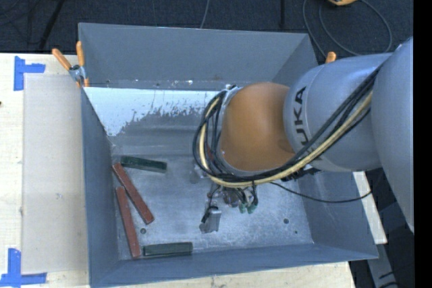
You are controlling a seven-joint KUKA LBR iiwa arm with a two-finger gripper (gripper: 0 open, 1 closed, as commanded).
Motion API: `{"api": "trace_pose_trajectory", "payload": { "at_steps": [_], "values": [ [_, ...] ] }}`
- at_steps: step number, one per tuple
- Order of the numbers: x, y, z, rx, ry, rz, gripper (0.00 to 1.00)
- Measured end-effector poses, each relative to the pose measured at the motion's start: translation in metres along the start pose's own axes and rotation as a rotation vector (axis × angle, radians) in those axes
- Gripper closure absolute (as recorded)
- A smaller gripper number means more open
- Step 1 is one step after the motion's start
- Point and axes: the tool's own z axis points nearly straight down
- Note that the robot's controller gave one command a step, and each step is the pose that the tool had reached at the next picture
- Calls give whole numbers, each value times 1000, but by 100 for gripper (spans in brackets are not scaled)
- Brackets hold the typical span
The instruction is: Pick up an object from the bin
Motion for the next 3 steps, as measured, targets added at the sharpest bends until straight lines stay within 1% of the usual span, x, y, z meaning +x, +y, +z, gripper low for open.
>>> {"api": "trace_pose_trajectory", "payload": {
  "at_steps": [1, 2, 3],
  "values": [
    [27, 19, 25, 4, 12, 66, 0],
    [31, 40, 52, 1, 7, 9, 0],
    [32, 52, 58, 1, 3, 41, 0]
  ]
}}
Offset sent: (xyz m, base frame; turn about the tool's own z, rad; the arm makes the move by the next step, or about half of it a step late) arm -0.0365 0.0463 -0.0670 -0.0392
